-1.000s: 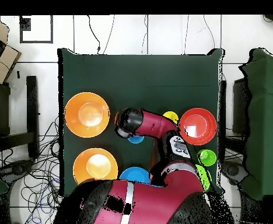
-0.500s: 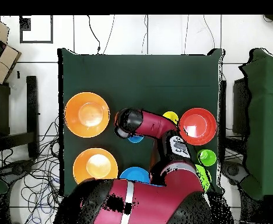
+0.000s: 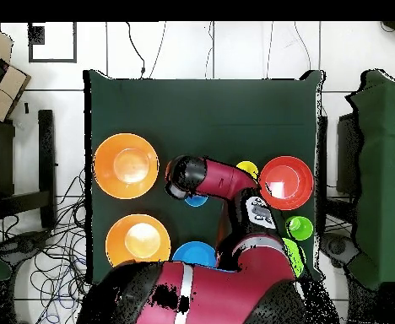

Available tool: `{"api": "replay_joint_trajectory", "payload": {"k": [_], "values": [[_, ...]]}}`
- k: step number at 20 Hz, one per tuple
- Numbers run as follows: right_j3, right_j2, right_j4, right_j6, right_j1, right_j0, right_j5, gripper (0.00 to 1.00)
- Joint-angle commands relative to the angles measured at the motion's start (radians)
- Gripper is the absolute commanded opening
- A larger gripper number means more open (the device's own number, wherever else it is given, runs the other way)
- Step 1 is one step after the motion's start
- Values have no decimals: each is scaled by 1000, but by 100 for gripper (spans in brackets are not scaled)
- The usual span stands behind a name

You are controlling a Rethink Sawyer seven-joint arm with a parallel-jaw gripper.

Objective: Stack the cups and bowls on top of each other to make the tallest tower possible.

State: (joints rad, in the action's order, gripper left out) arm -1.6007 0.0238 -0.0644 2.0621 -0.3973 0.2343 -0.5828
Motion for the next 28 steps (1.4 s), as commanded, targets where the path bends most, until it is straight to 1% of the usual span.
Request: {"api": "replay_joint_trajectory", "payload": {"k": [1,10,18,20,21,28], "values": [[60,65,15,28,-28,-28,-126,100],[56,51,19,40,-80,-46,-177,100],[22,49,26,31,-106,-38,-169,100],[26,47,27,30,-110,-37,-181,100],[43,45,28,28,-105,-37,-195,100],[60,30,39,23,-124,-41,-259,100]]}}
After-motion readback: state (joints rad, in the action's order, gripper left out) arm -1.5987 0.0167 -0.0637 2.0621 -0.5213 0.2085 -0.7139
